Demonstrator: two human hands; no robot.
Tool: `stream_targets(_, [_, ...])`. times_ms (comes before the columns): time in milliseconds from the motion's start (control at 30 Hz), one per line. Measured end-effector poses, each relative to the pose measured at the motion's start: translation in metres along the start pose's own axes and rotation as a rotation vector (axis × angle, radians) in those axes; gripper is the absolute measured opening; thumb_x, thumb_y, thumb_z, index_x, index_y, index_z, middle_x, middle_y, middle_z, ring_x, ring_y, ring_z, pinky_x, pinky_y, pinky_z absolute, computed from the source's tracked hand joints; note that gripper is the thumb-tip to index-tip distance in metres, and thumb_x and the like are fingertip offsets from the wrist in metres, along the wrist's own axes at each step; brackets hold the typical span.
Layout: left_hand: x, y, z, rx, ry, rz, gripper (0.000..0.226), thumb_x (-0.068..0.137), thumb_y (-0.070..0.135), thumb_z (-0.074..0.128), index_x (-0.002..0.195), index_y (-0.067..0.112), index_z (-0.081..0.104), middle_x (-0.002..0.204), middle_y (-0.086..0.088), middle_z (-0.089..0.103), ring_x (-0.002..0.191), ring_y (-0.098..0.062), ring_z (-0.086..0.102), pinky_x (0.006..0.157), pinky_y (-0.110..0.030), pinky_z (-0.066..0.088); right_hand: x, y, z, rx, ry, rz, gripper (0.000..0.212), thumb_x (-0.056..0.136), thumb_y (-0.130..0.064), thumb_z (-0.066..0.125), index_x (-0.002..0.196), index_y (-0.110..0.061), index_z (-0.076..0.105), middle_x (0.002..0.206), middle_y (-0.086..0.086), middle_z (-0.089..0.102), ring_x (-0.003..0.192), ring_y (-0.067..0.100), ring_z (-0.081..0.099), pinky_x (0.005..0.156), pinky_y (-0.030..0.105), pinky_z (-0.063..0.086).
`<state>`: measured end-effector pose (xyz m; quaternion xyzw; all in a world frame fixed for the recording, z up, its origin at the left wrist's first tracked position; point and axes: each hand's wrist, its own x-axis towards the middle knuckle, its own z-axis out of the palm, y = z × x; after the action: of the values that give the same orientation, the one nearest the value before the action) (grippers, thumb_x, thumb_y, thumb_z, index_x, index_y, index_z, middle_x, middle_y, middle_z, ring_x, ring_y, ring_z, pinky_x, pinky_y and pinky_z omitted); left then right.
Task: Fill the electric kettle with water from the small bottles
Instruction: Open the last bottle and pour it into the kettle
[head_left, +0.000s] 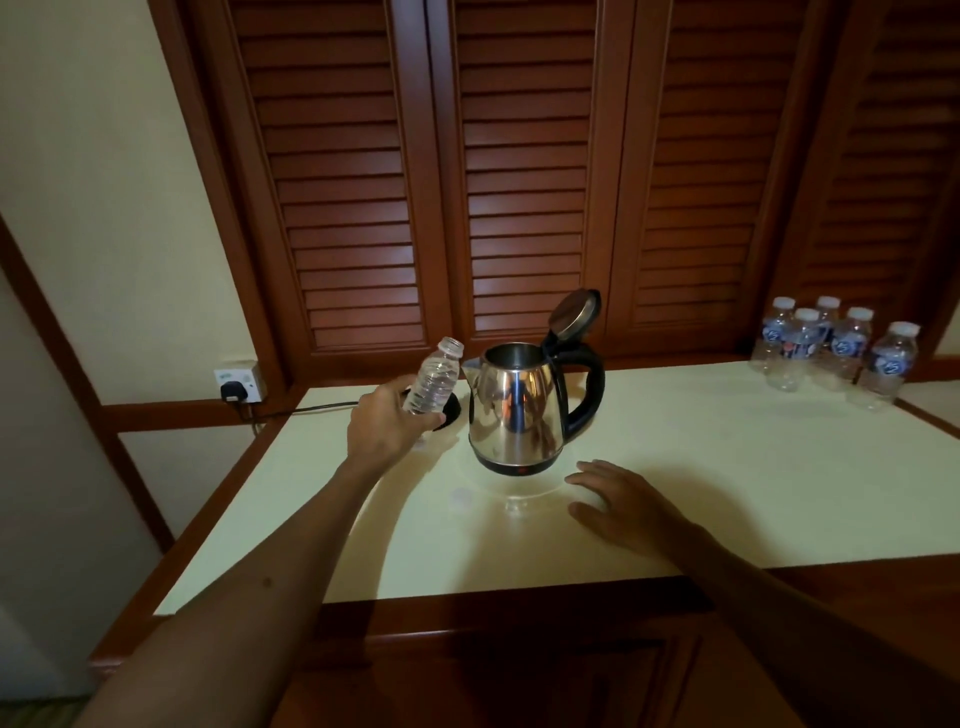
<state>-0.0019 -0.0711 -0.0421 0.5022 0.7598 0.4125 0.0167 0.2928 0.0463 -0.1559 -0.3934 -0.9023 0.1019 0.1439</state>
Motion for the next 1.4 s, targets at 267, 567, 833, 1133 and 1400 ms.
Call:
stream_targets(267, [0.025, 0.029, -0.008, 0.319, -0.07, 0.072, 0.049, 0.075, 0.041, 0.081, 0.117, 0.023, 0.066, 0.099, -0.005, 0.073, 0.087, -0.026, 0.067, 0.07, -0.033, 0.053, -0.002, 0.0, 0.003, -0.008, 0.052, -0.03, 0.051, 0.089, -0.056, 0.052, 0.135, -0.034, 0.05, 0.148, -0.009, 0.042, 0.139, 0.01, 0.032, 0.107, 0.021, 0.021])
stream_targets(567, [0.04, 0.049, -0.012, 0.499, -0.095, 0.117, 0.032, 0.076, 0.041, 0.079, 0.088, 0.023, 0.056, 0.086, -0.001, 0.062, 0.077, -0.024, 0.055, 0.068, -0.034, 0.046, -0.002, -0.001, -0.001, 0.044, 0.071, -0.035, 0.053, 0.086, -0.057, 0.054, 0.134, -0.033, 0.052, 0.148, -0.007, 0.043, 0.139, 0.011, 0.032, 0.112, 0.028, 0.026])
stream_targets(833, [0.047, 0.055, -0.018, 0.595, -0.125, 0.167, 0.035, 0.08, 0.039, 0.077, 0.097, 0.018, 0.055, 0.086, -0.002, 0.055, 0.078, -0.023, 0.053, 0.069, -0.033, 0.044, -0.002, -0.002, -0.002, 0.031, 0.071, -0.039, 0.053, 0.087, -0.055, 0.053, 0.134, -0.032, 0.052, 0.148, -0.007, 0.043, 0.139, 0.011, 0.033, 0.111, 0.028, 0.026])
stream_targets(1133, [0.053, 0.052, -0.02, 0.683, -0.136, 0.194, 0.045, 0.076, 0.04, 0.079, 0.106, 0.013, 0.06, 0.089, -0.002, 0.053, 0.085, -0.023, 0.057, 0.076, -0.036, 0.05, -0.002, -0.002, 0.0, -0.003, 0.057, -0.015, 0.053, 0.088, -0.058, 0.049, 0.135, -0.034, 0.05, 0.148, -0.01, 0.042, 0.139, 0.008, 0.031, 0.11, 0.024, 0.024])
stream_targets(1400, [0.053, 0.051, -0.023, 0.695, -0.137, 0.207, 0.044, 0.075, 0.036, 0.08, 0.109, 0.015, 0.061, 0.091, -0.002, 0.054, 0.084, -0.022, 0.054, 0.073, -0.035, 0.045, -0.003, -0.004, 0.0, 0.007, 0.048, 0.008, 0.054, 0.087, -0.06, 0.048, 0.135, -0.036, 0.049, 0.149, -0.011, 0.04, 0.14, 0.007, 0.029, 0.114, 0.03, 0.027])
